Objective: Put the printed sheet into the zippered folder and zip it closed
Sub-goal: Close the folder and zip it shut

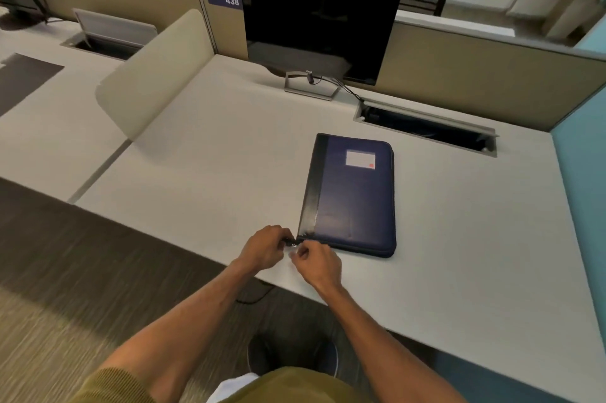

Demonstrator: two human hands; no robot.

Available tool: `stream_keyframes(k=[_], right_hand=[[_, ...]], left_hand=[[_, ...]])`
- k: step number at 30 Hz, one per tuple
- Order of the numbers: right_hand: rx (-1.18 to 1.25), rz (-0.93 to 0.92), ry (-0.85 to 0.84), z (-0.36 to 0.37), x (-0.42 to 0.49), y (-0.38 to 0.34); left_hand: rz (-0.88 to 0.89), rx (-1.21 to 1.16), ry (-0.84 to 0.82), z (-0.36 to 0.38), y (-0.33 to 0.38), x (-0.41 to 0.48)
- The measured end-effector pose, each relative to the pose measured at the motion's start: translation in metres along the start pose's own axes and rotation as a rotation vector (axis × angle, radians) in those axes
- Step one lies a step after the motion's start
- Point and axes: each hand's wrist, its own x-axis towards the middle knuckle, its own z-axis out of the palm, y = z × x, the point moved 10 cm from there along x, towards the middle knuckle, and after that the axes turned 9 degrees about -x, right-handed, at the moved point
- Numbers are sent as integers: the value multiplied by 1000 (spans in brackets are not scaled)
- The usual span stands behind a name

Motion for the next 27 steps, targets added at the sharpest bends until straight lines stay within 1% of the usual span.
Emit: stream_keyframes(k=[2, 7, 10, 16, 24, 27], right_hand=[[23, 44, -5, 9, -5, -7], [81, 197, 67, 15, -13, -13], [76, 238, 83, 12, -13, -7], [66, 218, 119, 12, -12, -14], [71, 196, 184, 10, -13, -13], [46, 168, 198, 10, -12, -16]], left_hand=[[18, -18, -15, 0, 3, 0], [45, -28, -30, 2, 2, -2], [58, -47, -18, 4, 3, -5], [88, -67, -1, -2, -1, -6], [85, -75, -40, 0, -2, -1], [98, -60, -15, -2, -2, 1]])
